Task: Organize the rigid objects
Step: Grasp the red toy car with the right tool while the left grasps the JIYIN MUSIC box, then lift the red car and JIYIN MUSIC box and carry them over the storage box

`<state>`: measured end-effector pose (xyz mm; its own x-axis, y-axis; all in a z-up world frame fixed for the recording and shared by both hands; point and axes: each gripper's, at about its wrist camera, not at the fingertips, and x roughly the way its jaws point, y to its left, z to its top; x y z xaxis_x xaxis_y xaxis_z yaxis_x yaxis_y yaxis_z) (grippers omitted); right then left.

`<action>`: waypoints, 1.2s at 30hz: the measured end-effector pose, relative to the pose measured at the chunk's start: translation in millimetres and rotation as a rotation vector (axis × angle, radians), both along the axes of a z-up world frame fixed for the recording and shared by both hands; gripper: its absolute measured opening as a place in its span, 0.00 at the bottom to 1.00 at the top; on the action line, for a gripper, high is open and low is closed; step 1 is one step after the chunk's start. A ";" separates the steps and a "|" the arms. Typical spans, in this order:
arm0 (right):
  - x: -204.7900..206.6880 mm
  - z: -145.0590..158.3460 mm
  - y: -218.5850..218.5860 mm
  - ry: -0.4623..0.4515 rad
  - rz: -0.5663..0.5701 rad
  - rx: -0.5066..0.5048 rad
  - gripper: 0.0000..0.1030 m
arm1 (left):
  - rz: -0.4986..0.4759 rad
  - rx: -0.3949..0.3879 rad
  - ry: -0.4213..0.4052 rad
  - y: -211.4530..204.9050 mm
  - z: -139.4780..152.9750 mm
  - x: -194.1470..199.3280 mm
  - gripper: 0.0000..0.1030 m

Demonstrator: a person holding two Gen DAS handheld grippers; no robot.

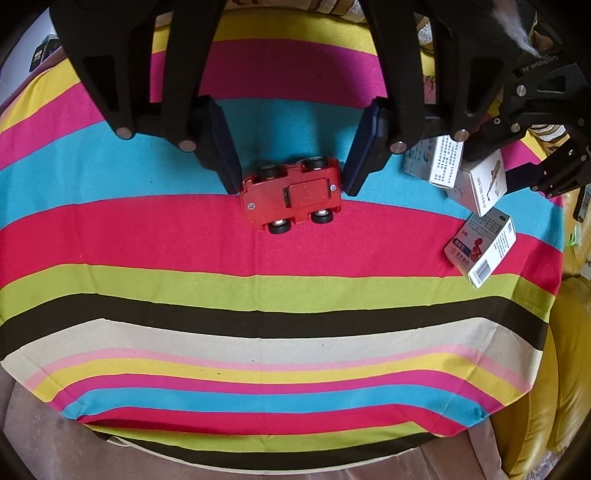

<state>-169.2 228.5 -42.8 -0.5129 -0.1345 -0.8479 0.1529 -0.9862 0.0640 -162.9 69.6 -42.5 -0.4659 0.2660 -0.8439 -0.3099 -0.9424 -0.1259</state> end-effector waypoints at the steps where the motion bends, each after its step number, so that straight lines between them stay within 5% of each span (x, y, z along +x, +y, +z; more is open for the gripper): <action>1: -0.1 -0.2 0.9 0.002 -0.001 -0.005 0.59 | 0.003 0.003 0.002 -1.1 0.1 0.8 0.48; 36: 48.7 28.0 15.2 0.065 -0.005 -0.080 0.57 | 0.058 0.058 0.088 -13.3 19.2 26.1 0.46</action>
<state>-120.5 243.6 -14.8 -0.5672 -0.1978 -0.7995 0.1548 -0.9790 0.1323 -136.8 56.3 -23.3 -0.5532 0.2835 -0.7833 -0.2674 -0.9510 -0.1553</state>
